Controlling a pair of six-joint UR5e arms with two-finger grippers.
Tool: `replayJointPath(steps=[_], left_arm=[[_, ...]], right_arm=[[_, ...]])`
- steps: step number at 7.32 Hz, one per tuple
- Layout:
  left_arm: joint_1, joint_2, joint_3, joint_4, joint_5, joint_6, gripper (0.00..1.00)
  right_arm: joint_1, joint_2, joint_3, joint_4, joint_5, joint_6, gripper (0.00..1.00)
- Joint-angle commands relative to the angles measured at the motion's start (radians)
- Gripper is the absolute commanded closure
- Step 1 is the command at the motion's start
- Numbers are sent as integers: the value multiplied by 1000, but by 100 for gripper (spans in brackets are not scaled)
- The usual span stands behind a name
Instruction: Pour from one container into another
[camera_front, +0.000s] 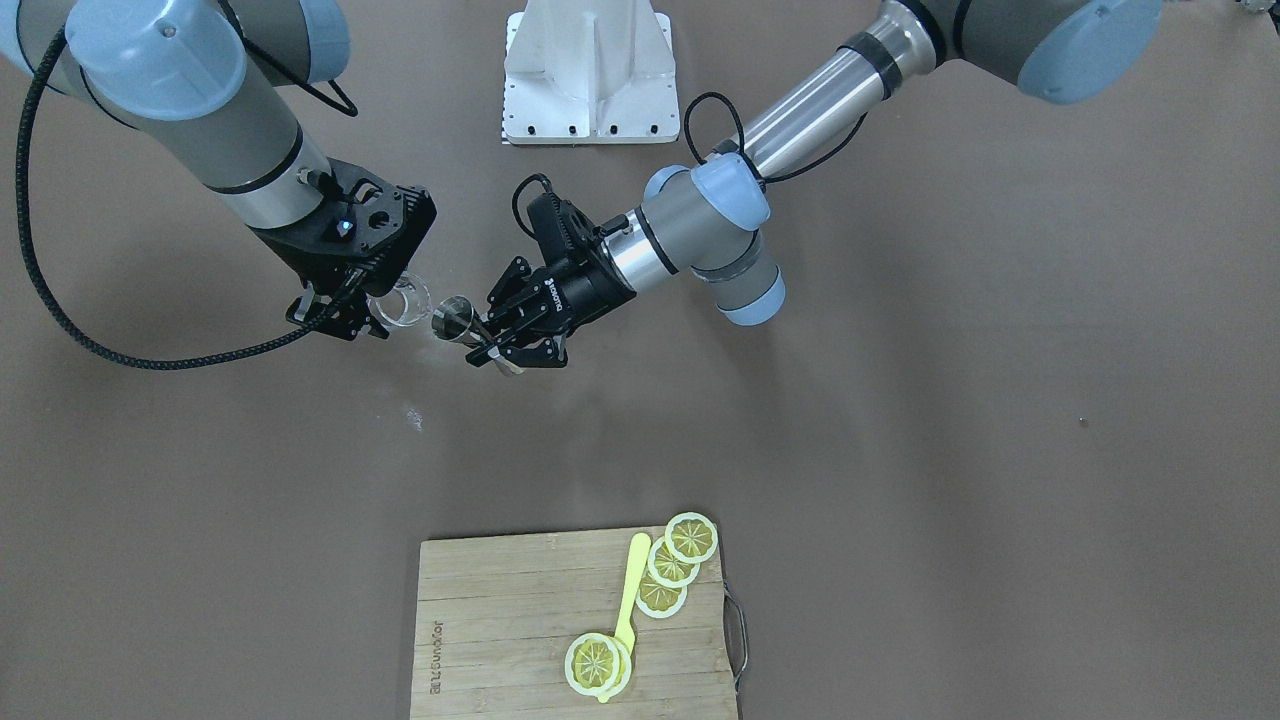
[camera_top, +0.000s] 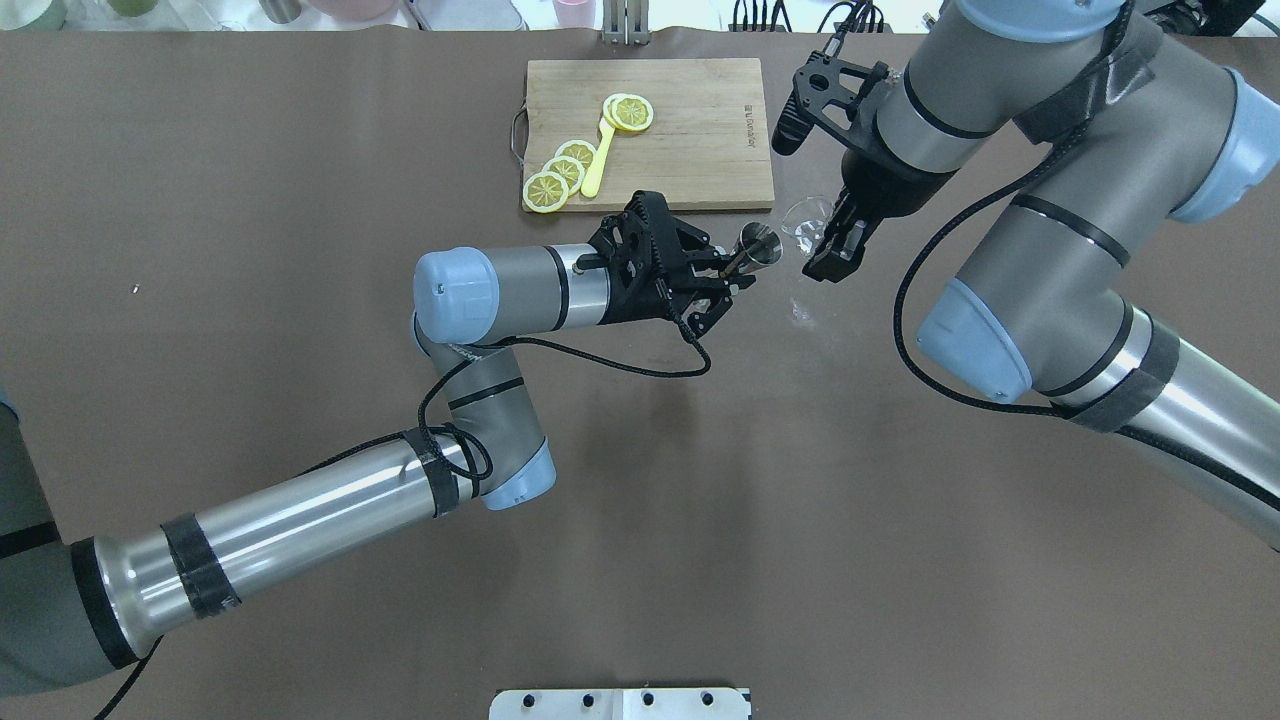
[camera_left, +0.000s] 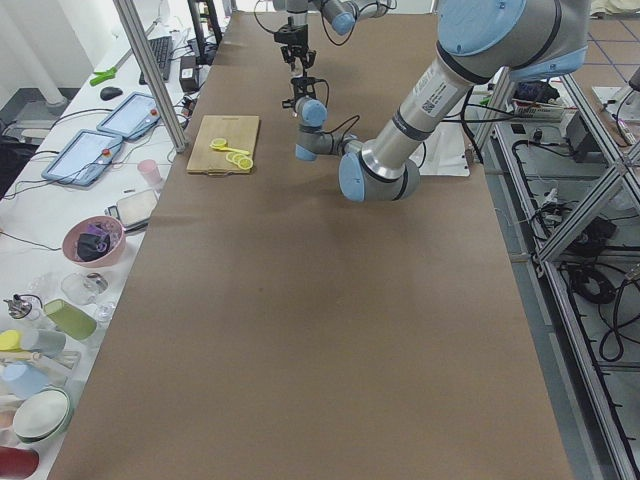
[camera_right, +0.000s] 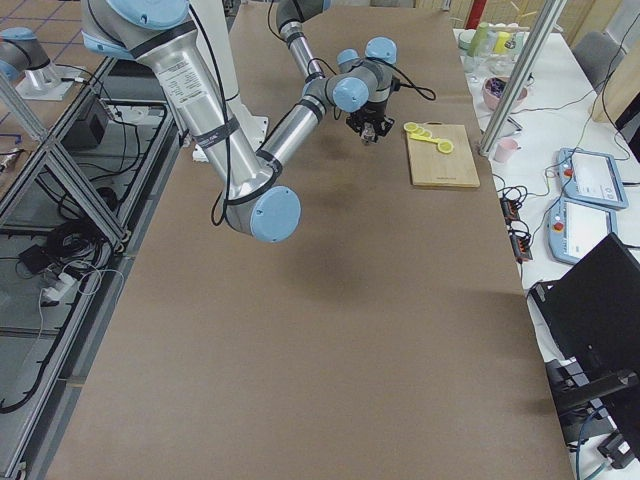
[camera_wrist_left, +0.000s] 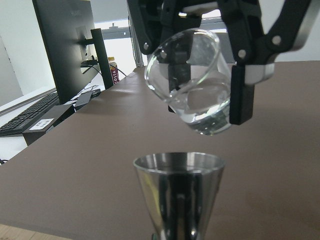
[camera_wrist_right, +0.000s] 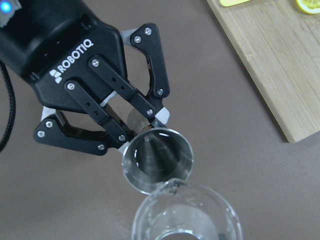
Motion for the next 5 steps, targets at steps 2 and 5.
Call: replayJointPath(steps=[2, 5], left_arm=[[1, 0, -1, 1, 3, 2, 100], [1, 0, -4, 1, 19, 0, 100]], right_arm=[[-6, 48, -5, -101, -9, -49, 100], [-27, 85, -5, -198, -37, -87, 100]])
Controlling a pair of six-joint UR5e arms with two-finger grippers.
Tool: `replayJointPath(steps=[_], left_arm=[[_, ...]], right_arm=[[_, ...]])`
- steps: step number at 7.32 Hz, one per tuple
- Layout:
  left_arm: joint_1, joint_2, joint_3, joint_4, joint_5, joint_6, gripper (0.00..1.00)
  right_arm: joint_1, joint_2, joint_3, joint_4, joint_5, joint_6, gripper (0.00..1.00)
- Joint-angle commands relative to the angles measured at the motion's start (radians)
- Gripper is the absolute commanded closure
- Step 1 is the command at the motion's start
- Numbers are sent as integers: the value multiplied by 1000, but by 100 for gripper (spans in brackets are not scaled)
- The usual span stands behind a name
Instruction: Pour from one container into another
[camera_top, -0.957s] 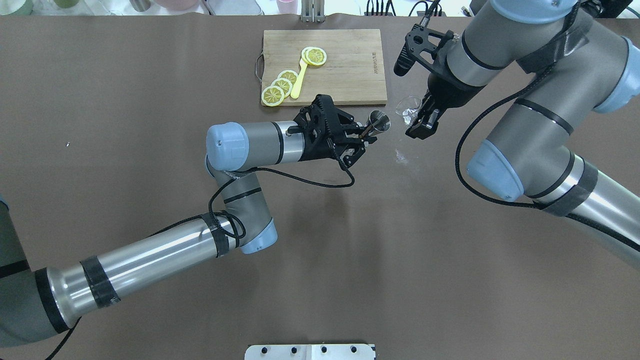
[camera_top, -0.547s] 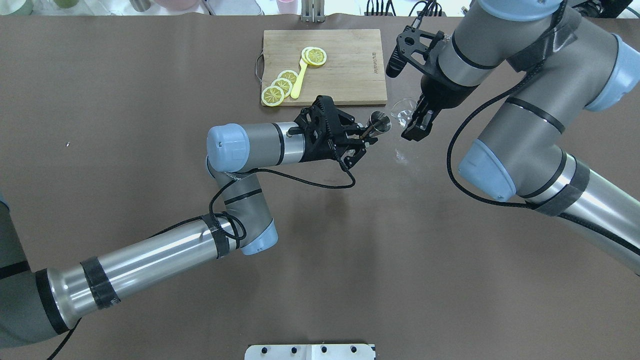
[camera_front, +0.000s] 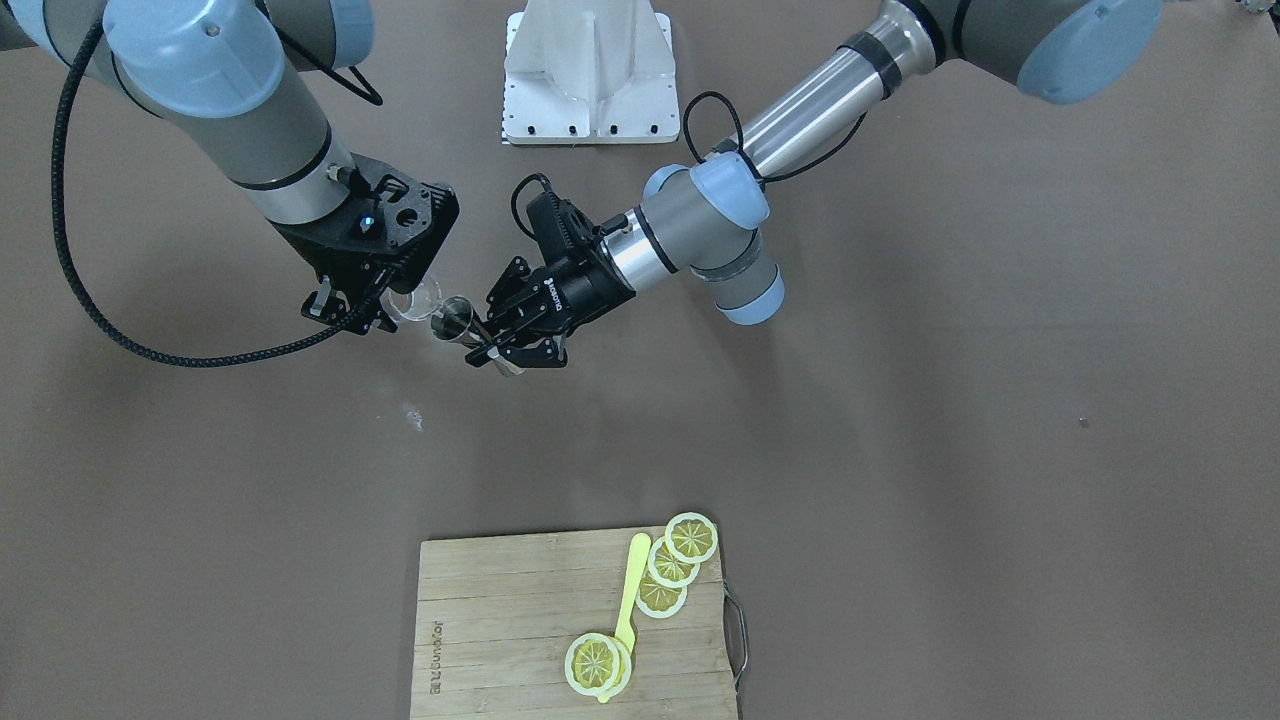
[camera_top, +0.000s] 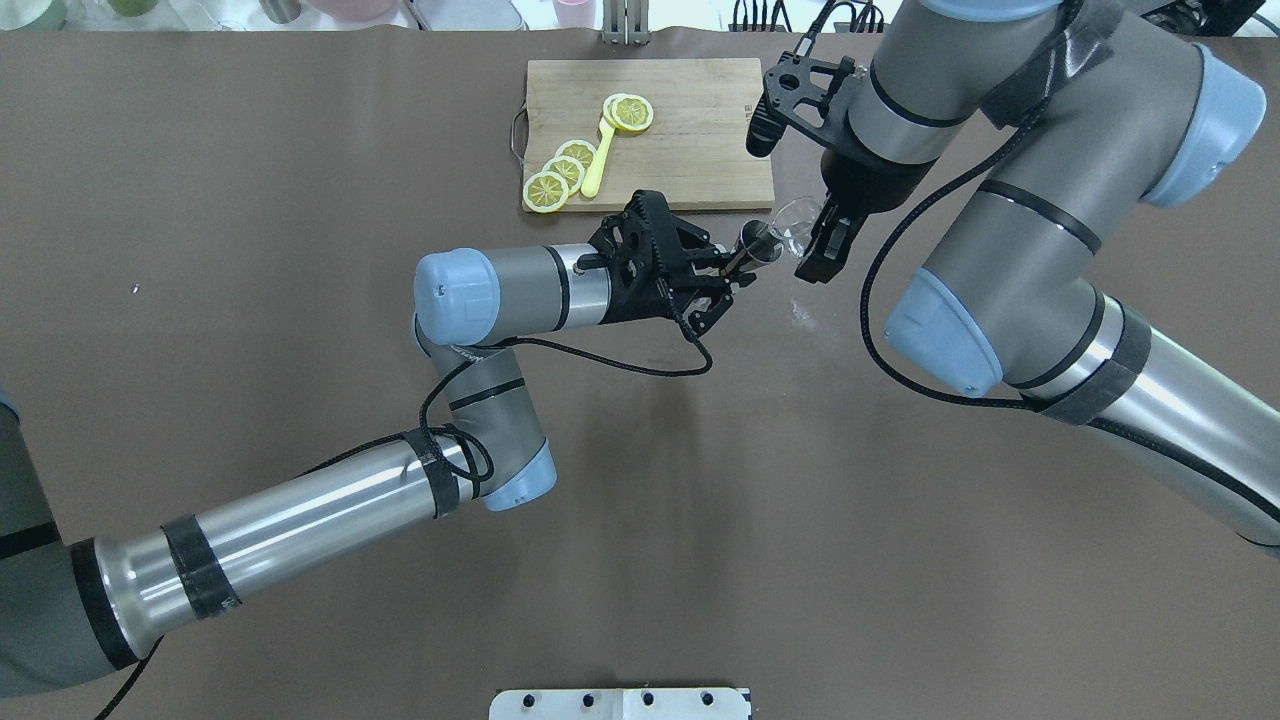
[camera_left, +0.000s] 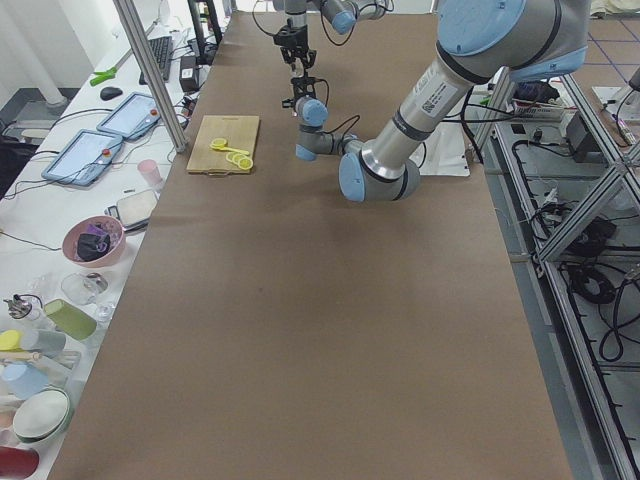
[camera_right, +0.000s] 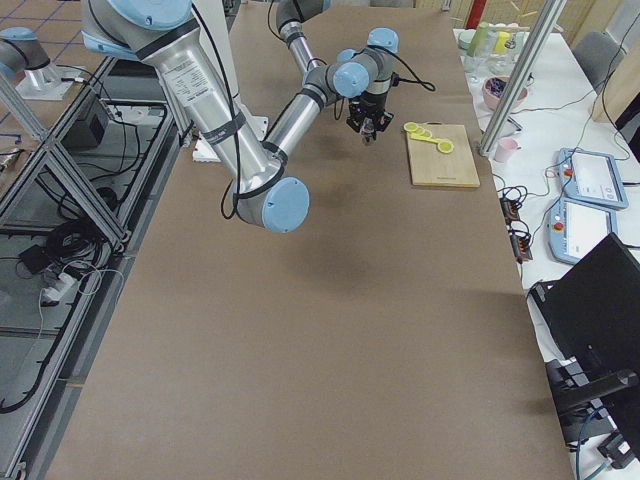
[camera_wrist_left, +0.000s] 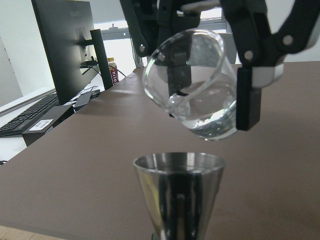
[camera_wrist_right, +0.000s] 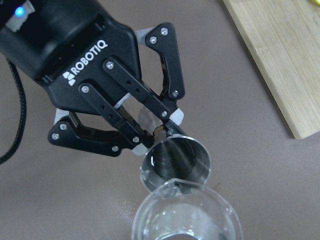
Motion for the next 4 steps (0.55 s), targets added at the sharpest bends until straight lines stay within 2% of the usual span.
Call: replayJointPath(steps=[1, 4], left_arm=[[2, 0, -1, 0, 3, 0, 100], [6, 0, -6, 0, 5, 0, 100]], right_arm=[[-10, 36, 0, -95, -22, -50, 100], [-12, 58, -14, -157, -33, -81, 100]])
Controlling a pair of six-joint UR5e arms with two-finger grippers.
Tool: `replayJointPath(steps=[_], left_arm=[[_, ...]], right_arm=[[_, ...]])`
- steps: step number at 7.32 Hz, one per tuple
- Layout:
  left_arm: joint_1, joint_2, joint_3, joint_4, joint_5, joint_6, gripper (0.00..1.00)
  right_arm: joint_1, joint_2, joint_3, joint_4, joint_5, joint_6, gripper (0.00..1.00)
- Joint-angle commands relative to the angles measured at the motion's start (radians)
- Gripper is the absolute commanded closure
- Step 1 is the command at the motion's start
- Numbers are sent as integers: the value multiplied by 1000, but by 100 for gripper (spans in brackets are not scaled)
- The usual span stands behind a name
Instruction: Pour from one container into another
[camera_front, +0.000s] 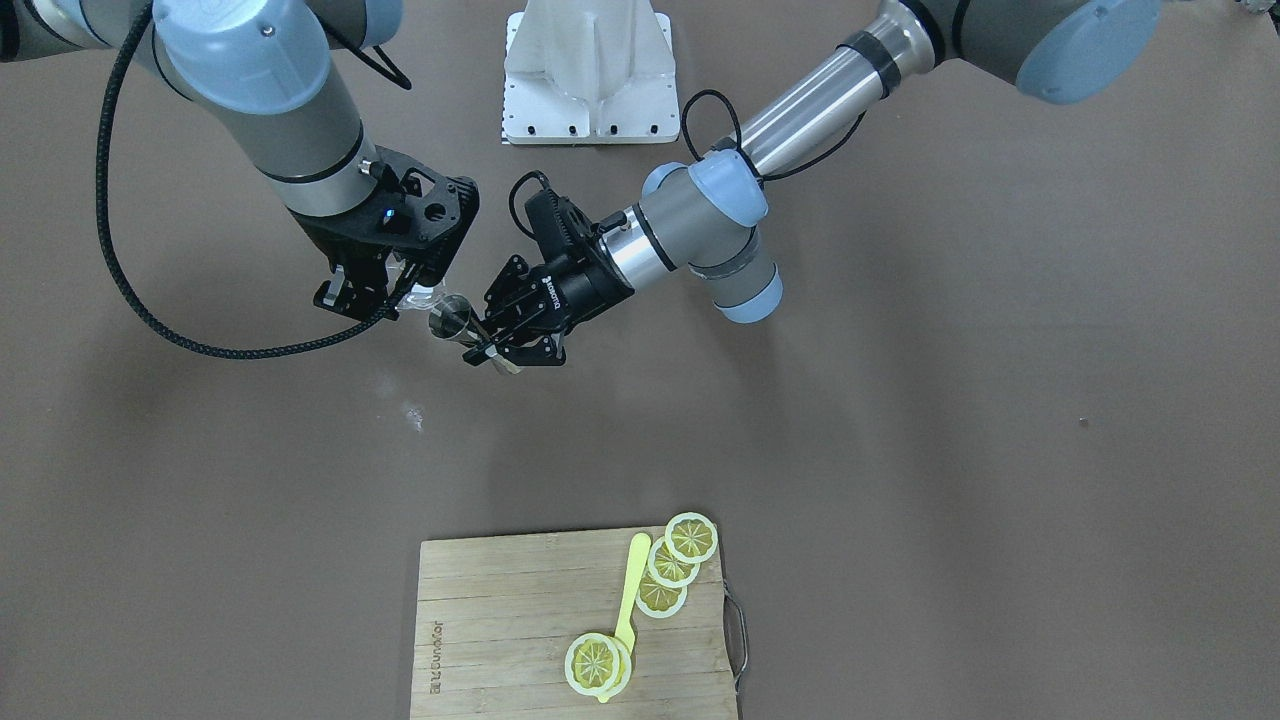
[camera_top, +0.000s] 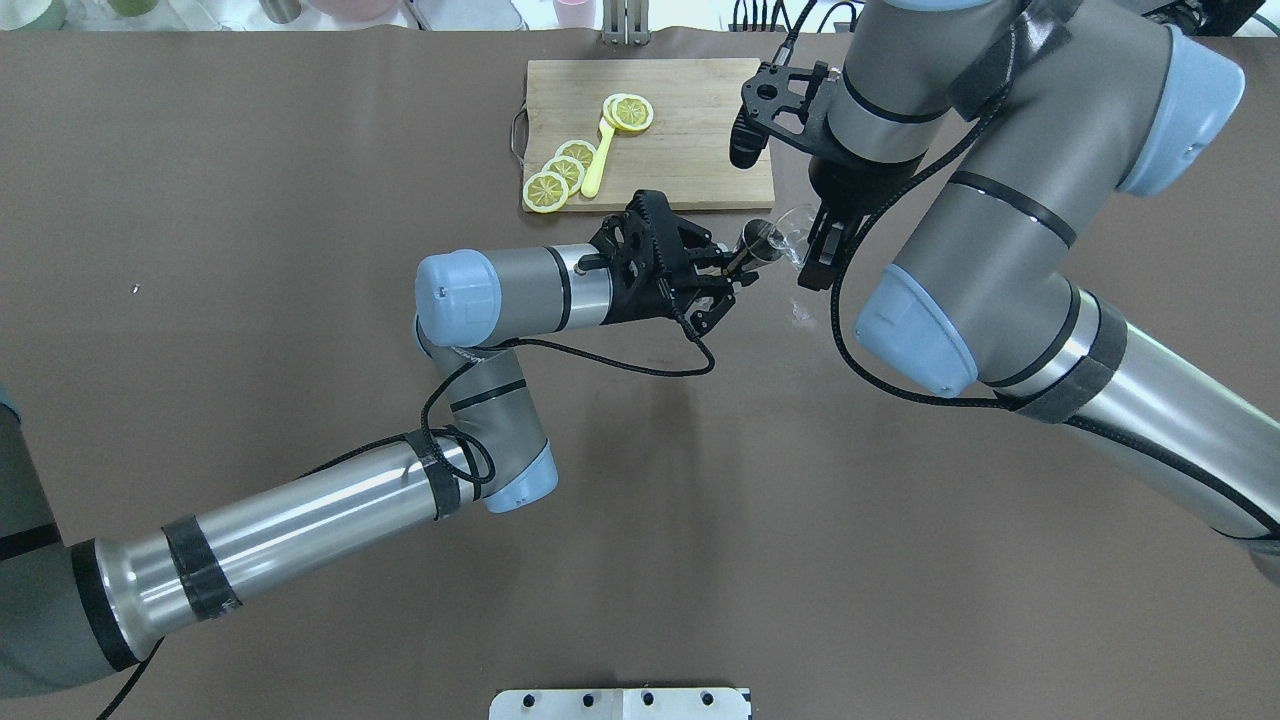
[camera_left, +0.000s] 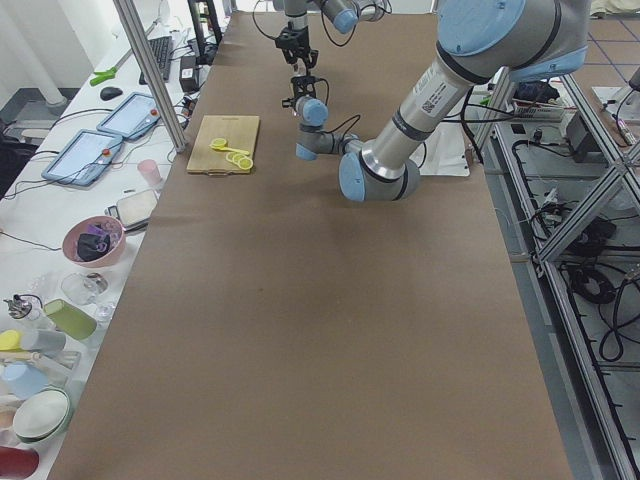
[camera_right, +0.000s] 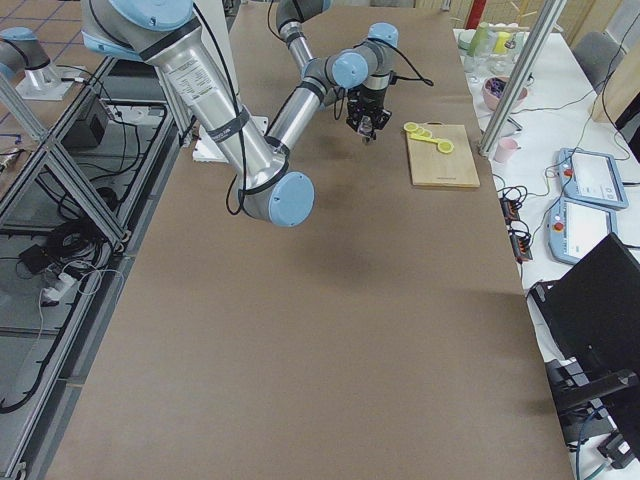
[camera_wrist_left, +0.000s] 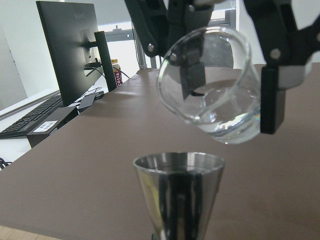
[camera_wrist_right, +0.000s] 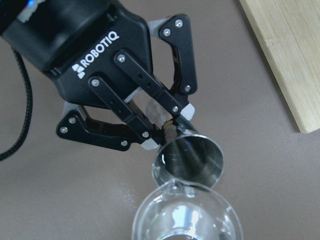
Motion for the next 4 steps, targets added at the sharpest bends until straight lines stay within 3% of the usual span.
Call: replayJointPath(steps=[1, 4], left_arm=[[3, 0, -1, 0, 1, -1, 100], [4, 0, -2, 0, 1, 1, 100]], right_arm=[[0, 39, -28, -52, -17, -28, 100], [-1, 71, -53, -124, -36, -54, 100]])
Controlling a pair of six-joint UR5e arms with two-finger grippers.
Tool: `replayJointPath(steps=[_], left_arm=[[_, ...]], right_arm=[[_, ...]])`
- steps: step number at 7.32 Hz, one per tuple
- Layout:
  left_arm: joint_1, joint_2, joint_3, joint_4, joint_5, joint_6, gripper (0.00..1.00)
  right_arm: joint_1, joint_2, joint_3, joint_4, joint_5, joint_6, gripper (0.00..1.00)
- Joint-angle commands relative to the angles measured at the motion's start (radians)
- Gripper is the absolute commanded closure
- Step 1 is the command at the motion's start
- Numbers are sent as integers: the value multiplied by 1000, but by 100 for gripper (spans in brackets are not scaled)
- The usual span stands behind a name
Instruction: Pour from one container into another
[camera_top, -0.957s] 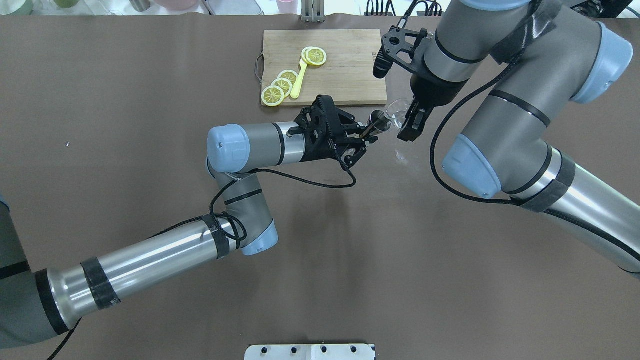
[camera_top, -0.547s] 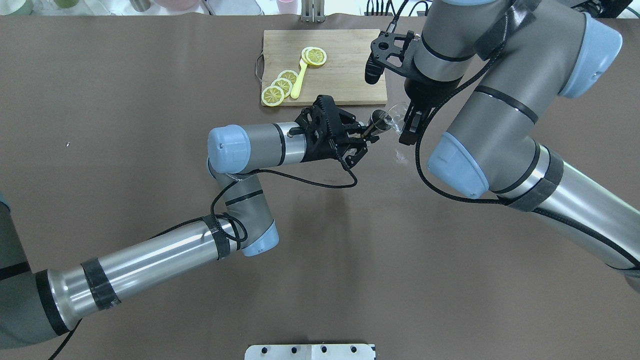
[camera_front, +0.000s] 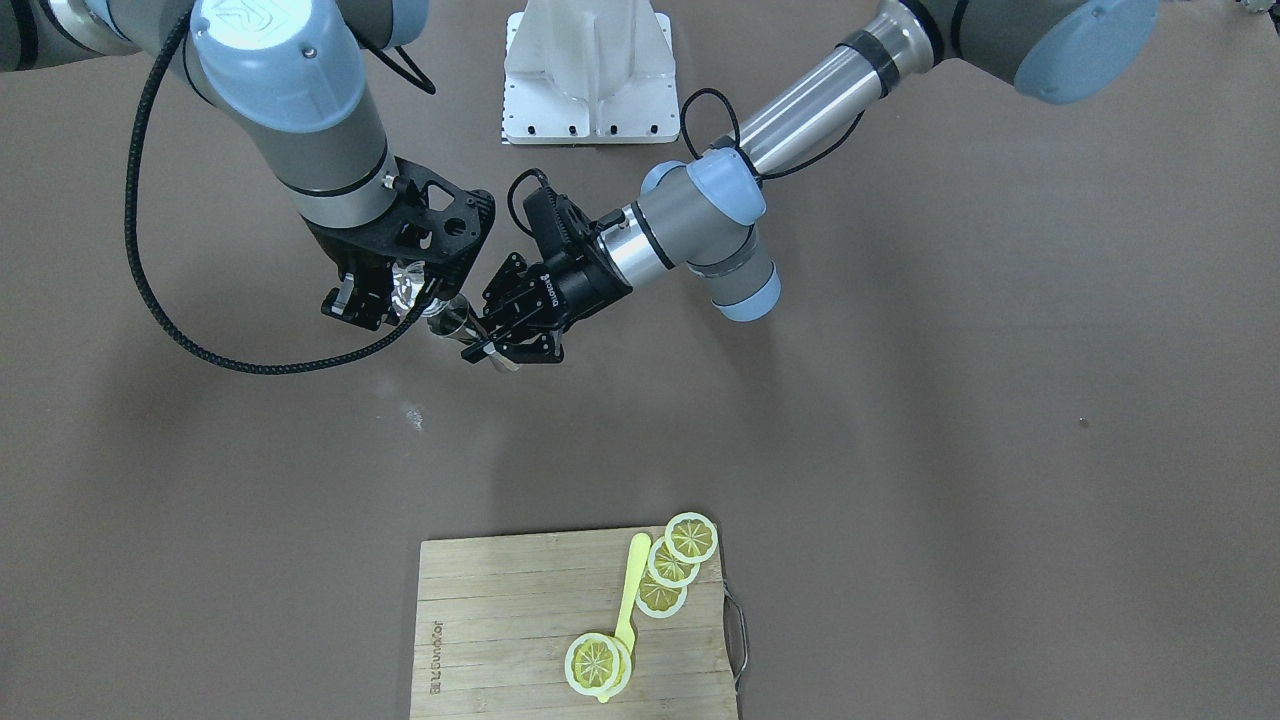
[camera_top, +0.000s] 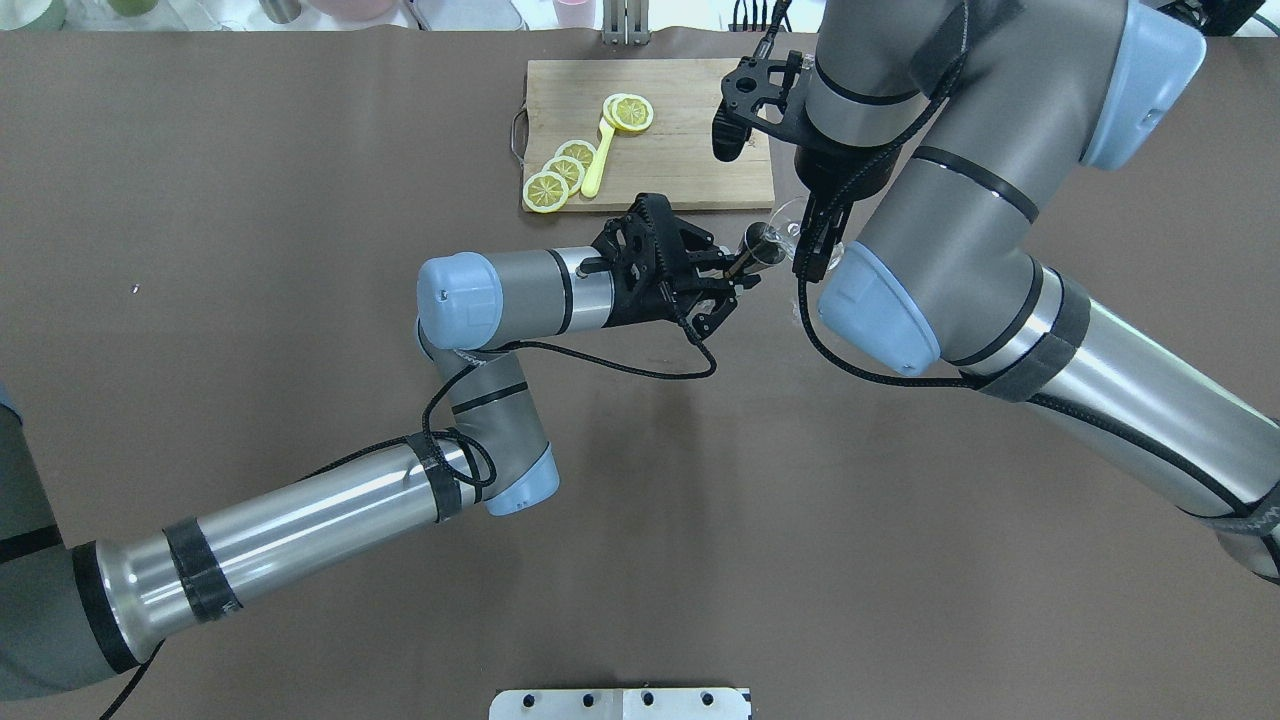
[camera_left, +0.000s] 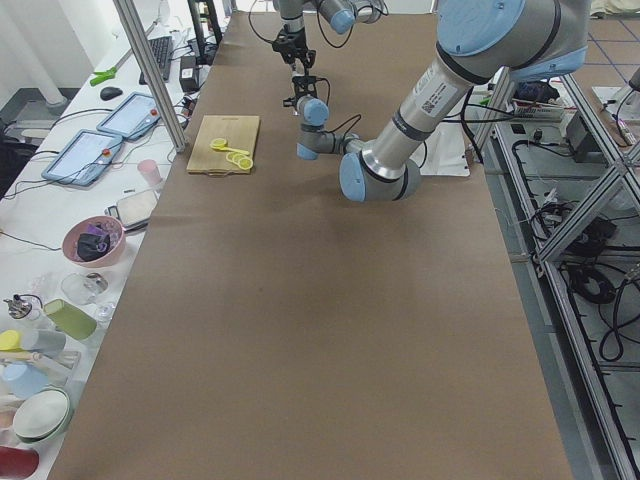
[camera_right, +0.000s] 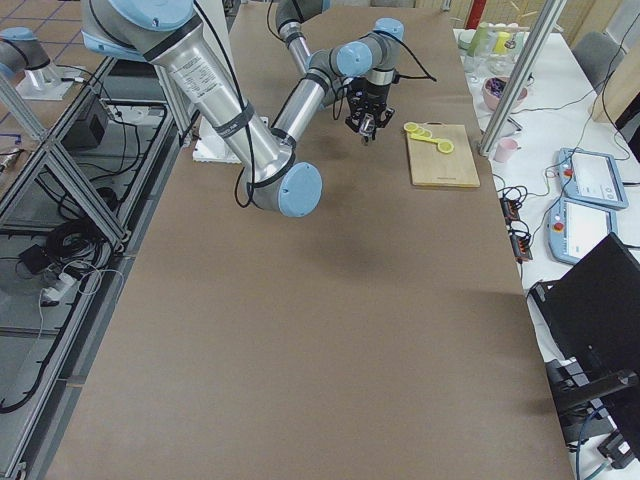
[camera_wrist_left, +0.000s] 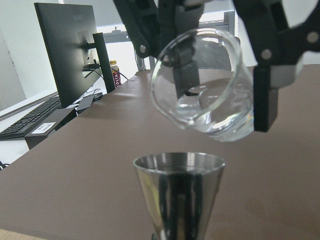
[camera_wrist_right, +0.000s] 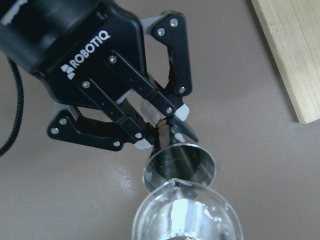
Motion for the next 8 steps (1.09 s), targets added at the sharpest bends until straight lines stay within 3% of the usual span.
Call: replayJointPath(steps=[1, 4, 8], left_arm=[[1, 0, 0, 0, 0, 0, 100], [3, 2, 0, -1, 0, 3, 100], [9, 2, 0, 0, 0, 3, 100]], right_arm=[[-1, 10, -6, -40, -11, -13, 100], [-4, 75, -48, -137, -42, -73, 100], [-21, 84, -62, -161, -44, -77, 100]])
